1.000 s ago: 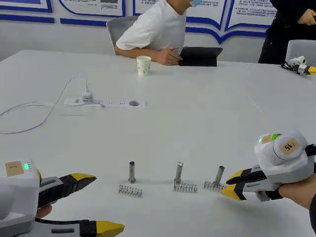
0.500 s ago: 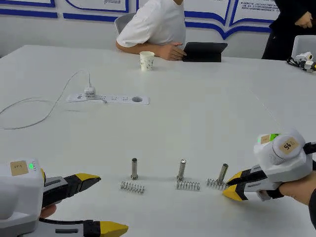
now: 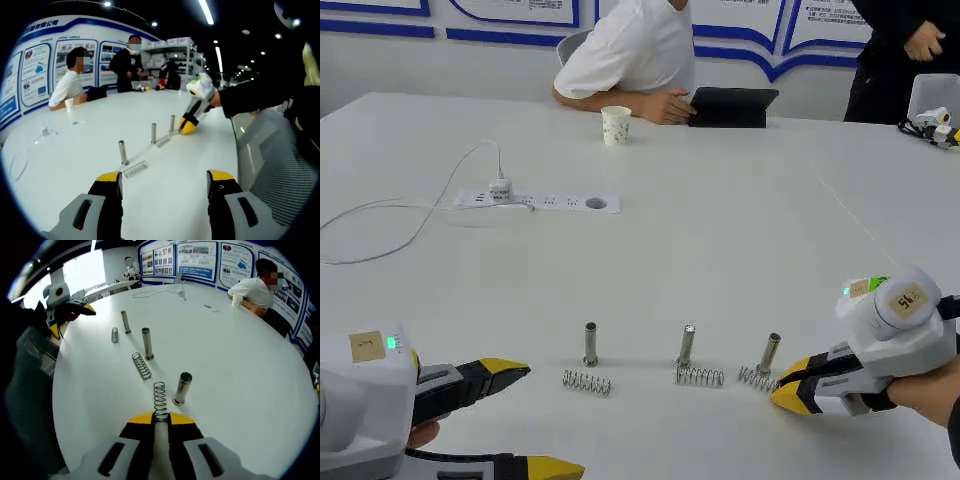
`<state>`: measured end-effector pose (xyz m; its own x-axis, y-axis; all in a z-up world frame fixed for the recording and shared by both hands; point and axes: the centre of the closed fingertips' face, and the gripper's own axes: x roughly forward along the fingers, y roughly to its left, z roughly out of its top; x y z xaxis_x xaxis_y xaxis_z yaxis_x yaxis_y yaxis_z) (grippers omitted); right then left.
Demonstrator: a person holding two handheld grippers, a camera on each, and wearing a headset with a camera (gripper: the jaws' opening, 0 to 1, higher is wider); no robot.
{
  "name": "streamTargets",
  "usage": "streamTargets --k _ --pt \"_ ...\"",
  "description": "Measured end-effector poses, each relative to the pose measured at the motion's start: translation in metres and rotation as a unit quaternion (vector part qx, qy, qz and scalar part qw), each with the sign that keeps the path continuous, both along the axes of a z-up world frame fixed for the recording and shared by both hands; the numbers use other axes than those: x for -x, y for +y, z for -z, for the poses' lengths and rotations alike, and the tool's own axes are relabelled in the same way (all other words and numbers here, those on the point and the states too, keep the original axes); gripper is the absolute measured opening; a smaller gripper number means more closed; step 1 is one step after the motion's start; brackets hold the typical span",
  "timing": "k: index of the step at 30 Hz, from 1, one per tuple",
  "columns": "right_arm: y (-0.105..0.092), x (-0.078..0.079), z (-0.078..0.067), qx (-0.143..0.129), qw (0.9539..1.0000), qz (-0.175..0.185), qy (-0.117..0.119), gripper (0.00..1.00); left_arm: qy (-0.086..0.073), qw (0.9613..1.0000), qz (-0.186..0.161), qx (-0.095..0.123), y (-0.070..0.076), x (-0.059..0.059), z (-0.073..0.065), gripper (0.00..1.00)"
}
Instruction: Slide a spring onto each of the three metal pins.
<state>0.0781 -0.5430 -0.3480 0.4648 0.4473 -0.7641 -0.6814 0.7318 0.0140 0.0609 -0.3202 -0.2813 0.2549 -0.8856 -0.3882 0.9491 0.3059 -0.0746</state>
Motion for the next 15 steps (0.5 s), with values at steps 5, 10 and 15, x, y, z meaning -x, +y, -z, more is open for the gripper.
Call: streamTargets --k 5,10,15 --pt "0.0 0.011 0.002 0.001 1.0 0.003 0.007 0.11 0.0 1.0 0.009 0.0 -0.002 0.004 0.0 0.68" --pt "0.001 0.021 -0.003 -0.002 1.0 0.004 0.008 0.11 -0.001 0.9998 0.02 -0.001 -0.006 0.008 0.0 0.67" --pt "0.009 0.029 -0.014 -0.003 1.0 -0.006 0.004 0.11 -0.004 0.9994 0.035 -0.002 -0.011 0.012 -0.002 0.64"
